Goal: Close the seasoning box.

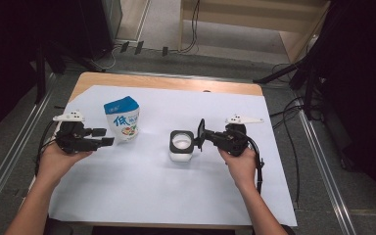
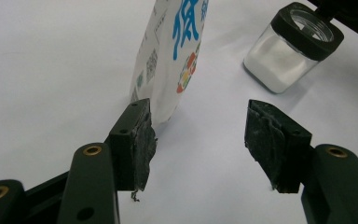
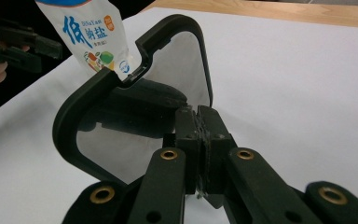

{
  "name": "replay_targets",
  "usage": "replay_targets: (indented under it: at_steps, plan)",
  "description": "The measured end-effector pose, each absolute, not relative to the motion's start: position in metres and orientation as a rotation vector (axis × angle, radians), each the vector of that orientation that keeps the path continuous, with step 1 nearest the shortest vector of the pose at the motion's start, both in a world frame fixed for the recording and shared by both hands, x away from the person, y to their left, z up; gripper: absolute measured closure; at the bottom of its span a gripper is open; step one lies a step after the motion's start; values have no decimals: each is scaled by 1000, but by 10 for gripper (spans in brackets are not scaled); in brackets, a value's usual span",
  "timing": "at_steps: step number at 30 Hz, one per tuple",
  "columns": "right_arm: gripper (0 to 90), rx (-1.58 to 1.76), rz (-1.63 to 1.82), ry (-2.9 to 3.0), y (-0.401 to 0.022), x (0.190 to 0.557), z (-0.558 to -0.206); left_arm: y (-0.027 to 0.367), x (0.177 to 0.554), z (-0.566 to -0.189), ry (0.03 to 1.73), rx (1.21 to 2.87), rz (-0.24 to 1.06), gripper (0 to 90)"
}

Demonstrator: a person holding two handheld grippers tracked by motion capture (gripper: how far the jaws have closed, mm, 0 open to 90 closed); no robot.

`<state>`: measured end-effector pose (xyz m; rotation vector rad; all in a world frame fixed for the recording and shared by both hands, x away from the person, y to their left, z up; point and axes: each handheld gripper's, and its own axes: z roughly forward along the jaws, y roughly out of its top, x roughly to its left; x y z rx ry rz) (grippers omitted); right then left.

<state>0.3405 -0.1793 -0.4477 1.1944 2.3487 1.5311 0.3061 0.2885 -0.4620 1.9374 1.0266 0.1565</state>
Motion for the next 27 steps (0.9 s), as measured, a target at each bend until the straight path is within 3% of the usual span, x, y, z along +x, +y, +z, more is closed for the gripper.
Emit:
replay_targets:
  at_steps: [27]
  plan:
    - [867,1167,1552,2359,-167,338,-449,297,304,-467,1035,1912,144,424]
